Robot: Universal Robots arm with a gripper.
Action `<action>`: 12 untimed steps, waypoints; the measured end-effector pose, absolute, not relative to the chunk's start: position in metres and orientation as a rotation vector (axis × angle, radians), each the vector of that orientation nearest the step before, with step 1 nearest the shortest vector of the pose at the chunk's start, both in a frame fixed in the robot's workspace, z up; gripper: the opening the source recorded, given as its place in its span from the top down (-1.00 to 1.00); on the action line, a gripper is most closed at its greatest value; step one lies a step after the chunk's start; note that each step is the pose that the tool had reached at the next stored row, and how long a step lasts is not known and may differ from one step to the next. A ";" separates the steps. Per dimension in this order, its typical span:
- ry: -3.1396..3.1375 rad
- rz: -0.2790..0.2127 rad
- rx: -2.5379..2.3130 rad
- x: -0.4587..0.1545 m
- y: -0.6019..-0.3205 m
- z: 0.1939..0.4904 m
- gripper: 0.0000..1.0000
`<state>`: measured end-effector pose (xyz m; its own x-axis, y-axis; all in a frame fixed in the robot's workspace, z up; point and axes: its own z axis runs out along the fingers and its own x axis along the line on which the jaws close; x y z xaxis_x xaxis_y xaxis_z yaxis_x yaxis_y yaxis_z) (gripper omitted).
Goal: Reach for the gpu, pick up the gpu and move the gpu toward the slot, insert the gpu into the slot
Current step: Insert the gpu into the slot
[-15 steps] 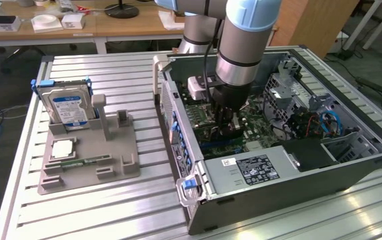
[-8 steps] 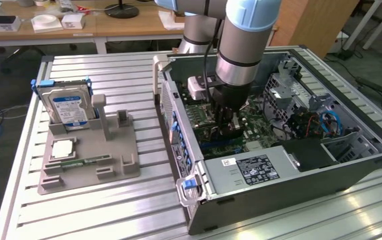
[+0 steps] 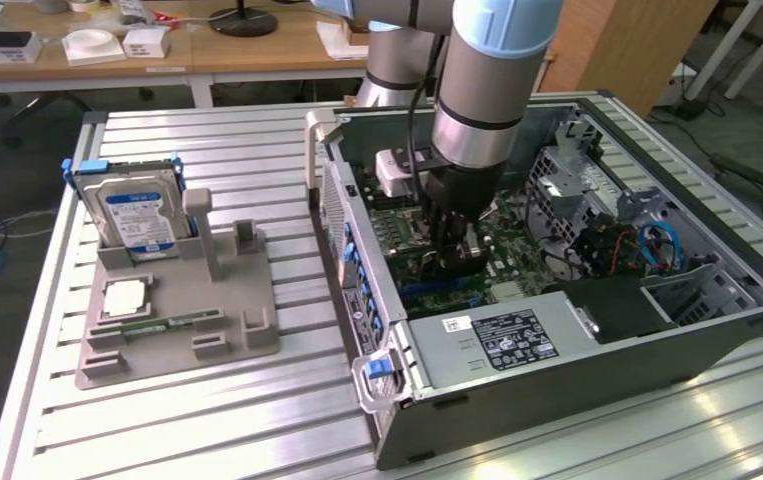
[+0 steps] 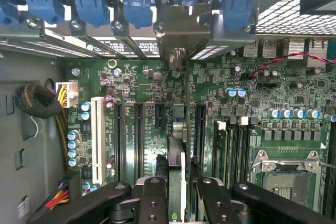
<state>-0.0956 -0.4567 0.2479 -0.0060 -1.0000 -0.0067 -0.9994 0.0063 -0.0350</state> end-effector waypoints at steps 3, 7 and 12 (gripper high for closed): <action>2.211 -0.031 -2.191 -0.095 -0.457 0.248 0.48; 2.219 -0.031 -2.182 -0.094 -0.458 0.248 0.48; 2.224 -0.032 -2.177 -0.093 -0.459 0.248 0.48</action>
<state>-0.0927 -0.4591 0.2480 -0.0209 -0.9998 -0.0065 -0.9992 0.0211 -0.0349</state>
